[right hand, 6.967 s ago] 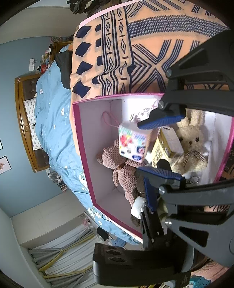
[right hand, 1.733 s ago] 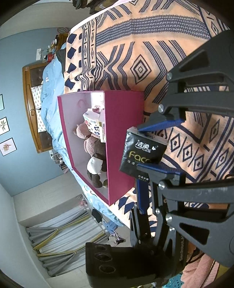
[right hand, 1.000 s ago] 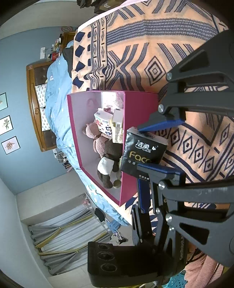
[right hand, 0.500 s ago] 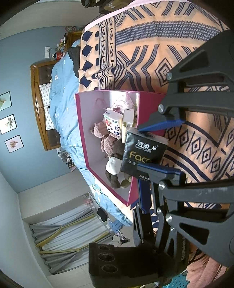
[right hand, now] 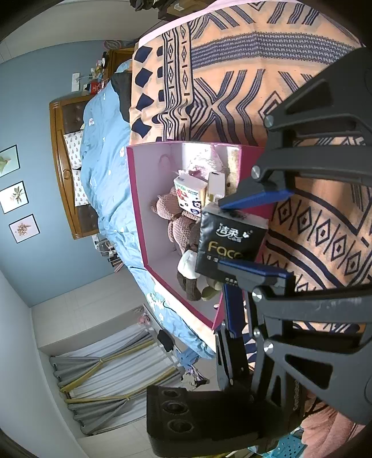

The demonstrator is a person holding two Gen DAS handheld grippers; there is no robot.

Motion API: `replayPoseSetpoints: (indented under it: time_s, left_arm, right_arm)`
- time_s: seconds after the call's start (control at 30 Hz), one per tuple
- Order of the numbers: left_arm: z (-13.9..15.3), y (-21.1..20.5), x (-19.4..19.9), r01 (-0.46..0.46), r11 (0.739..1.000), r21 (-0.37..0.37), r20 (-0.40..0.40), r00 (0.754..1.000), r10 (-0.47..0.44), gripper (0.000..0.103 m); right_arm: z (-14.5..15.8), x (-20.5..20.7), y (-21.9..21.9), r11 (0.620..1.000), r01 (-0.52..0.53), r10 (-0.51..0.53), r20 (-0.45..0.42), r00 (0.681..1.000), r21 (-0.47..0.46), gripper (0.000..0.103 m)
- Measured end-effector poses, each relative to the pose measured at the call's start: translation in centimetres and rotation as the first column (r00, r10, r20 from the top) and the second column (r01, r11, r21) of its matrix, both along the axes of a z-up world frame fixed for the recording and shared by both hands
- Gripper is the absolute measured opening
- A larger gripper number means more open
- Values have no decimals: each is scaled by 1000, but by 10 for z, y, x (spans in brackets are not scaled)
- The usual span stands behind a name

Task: Organize objects
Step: 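Carry the black tissue pack over the box rim and lower it inside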

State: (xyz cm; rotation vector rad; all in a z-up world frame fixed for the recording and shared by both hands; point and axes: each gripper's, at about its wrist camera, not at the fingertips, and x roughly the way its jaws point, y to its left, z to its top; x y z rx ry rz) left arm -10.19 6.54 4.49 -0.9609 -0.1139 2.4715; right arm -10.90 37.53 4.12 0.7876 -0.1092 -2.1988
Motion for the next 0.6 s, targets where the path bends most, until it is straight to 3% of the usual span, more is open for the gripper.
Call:
replayPoseSetpoints:
  time_s: [0.6]
  left_arm:
    - [-3,-5,-24,-15,1000,12,42,999,15,32]
  right_arm:
    - [-3,-24,-9,1000,6,-6,30,1000,-5,39]
